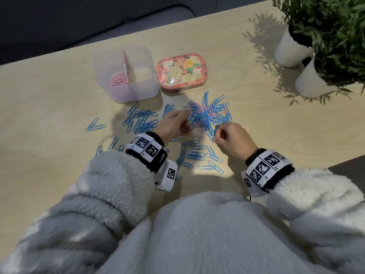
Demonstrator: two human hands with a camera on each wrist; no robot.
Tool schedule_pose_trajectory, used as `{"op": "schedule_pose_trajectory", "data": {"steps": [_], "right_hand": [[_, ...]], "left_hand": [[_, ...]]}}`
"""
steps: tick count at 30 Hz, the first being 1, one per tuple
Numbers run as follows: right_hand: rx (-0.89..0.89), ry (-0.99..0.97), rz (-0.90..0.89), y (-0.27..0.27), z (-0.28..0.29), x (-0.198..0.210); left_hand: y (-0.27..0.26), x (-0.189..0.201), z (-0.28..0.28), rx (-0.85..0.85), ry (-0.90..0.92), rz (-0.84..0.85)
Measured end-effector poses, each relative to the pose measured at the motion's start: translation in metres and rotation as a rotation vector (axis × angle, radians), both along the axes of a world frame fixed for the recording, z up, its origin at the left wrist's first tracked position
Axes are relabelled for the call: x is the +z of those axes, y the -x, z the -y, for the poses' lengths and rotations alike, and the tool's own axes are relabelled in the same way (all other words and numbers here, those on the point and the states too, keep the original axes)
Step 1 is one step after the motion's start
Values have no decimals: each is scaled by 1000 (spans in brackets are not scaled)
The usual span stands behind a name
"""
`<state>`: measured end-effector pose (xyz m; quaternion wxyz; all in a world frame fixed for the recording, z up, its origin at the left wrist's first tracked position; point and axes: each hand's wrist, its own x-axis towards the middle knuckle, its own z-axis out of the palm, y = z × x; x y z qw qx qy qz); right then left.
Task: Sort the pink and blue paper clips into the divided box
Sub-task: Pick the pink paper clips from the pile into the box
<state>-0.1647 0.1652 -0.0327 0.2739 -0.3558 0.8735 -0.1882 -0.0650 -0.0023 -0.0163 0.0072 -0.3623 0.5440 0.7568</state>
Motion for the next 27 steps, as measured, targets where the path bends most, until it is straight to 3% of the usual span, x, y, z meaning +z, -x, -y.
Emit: {"op": "schedule_pose_trajectory", "data": {"steps": [2, 5, 8, 11, 13, 17, 20, 27], "right_hand": [[-36, 25, -1, 4, -4, 1], [-237, 217, 125, 11, -4, 5], [-421, 318, 407, 11, 7, 9], [-419, 203, 543, 2, 22, 8], [-278, 111, 405, -4, 30, 3], [-94, -107, 12, -16, 34, 6], [-37, -68, -40, -19, 32, 11], [112, 24, -156, -24, 31, 9]], "left_hand": [[-1, -3, -3, -58, 2, 9], [-2, -8, -7, -174, 125, 42], [-1, -10, -9, -321, 435, 122], [-1, -8, -9, -471, 830, 194], [-1, -5, -10, -532, 1028, 191], [3, -4, -8, -595, 1203, 198], [1, -7, 2, -574, 1238, 258], [3, -6, -3, -587, 1225, 211]]}}
